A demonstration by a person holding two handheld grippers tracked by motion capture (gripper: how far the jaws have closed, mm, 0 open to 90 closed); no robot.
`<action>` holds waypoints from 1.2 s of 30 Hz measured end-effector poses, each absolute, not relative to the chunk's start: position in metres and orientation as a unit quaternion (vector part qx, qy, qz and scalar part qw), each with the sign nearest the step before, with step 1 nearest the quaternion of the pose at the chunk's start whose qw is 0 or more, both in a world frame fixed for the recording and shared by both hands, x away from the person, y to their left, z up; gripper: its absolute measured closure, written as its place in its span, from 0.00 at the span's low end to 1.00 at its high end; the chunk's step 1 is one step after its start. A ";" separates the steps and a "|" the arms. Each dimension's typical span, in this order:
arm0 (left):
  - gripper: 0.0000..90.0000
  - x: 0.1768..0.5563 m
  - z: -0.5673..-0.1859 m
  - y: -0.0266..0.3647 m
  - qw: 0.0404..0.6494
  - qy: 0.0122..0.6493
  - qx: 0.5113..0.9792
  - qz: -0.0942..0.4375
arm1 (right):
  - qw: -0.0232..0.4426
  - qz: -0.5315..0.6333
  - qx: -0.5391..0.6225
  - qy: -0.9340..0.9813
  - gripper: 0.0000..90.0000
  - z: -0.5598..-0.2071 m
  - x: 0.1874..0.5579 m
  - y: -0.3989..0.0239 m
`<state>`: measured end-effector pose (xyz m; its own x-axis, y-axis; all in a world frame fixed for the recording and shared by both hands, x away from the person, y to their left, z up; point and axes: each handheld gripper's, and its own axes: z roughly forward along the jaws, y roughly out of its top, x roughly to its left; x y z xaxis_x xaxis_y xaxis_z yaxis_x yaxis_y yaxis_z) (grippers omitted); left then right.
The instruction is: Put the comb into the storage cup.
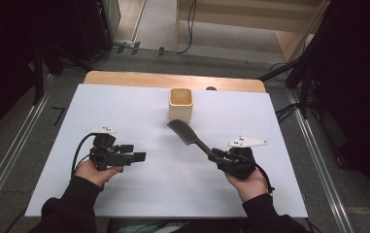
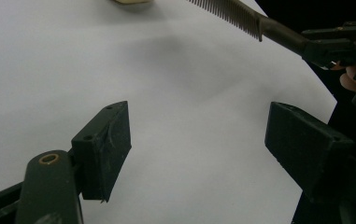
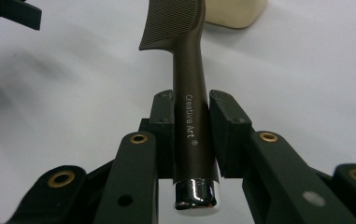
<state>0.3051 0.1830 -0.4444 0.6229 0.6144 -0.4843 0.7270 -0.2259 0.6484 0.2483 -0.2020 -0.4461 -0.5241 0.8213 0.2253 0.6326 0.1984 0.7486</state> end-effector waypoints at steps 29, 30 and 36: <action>0.26 0.316 -0.433 0.179 0.447 0.440 0.777 -0.041 | 0.115 0.432 0.440 0.778 0.78 -0.452 0.282 -0.129; 0.26 0.316 -0.433 0.179 0.442 0.441 0.780 -0.034 | 0.116 0.432 0.440 0.779 0.78 -0.452 0.283 -0.128; 0.27 0.319 -0.433 0.178 0.442 0.444 0.779 -0.036 | 0.121 0.439 0.442 0.773 0.78 -0.452 0.288 -0.117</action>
<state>0.3192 0.1779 -0.4325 0.6035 0.6592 -0.4486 0.7232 -0.2155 0.6562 0.2881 -0.1172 -0.4524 -0.5807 0.7888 0.2014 0.5769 0.2241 0.7855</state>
